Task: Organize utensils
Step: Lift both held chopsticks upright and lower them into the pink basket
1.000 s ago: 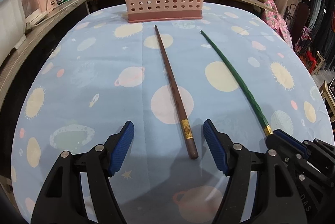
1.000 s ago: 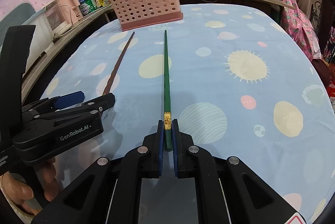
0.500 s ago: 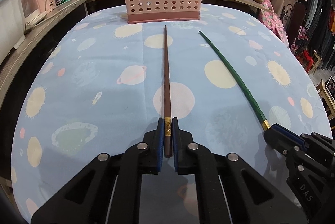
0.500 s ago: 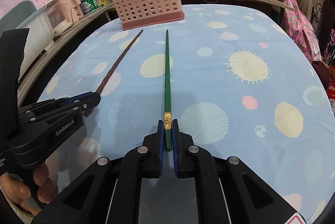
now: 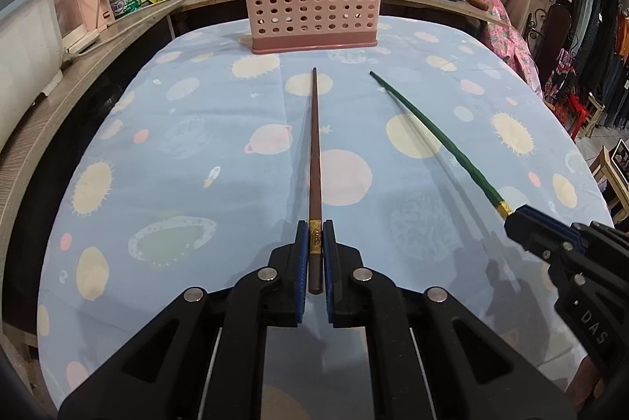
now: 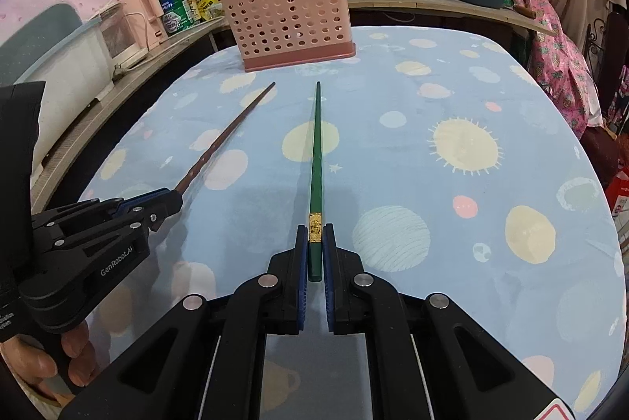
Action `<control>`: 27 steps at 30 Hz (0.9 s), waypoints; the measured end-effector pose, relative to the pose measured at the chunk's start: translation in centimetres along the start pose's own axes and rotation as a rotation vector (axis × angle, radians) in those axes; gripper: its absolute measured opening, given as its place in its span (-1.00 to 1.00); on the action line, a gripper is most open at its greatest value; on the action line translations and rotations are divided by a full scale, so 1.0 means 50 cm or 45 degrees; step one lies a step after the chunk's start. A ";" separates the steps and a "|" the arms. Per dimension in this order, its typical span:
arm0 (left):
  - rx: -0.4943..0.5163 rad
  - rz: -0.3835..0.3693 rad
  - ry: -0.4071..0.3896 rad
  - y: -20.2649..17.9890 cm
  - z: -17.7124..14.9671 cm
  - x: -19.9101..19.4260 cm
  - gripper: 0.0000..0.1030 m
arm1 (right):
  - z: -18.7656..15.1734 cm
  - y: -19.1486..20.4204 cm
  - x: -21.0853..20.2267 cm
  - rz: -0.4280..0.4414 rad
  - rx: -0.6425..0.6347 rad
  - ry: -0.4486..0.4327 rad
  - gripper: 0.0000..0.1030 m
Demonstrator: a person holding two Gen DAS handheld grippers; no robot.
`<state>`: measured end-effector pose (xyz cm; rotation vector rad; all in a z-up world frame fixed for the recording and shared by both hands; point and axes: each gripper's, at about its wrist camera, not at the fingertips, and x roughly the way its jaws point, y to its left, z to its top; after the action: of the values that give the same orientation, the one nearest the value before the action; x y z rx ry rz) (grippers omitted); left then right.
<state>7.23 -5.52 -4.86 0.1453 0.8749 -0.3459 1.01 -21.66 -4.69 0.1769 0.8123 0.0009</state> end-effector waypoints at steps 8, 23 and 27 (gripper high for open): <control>-0.047 -0.014 -0.102 0.027 0.034 -0.084 -0.87 | 0.060 0.009 -0.072 0.003 -0.013 -0.127 -0.86; -0.055 -0.031 -0.297 0.046 0.148 -0.211 -0.86 | 0.181 0.058 -0.163 0.062 -0.054 -0.313 -0.86; -0.065 -0.053 -0.352 0.052 0.184 -0.230 -0.87 | 0.211 0.063 -0.171 0.099 -0.042 -0.344 -0.86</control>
<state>8.03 -2.81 9.85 0.0304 0.6132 -0.3725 2.94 -20.82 9.11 0.1733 0.5353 0.0623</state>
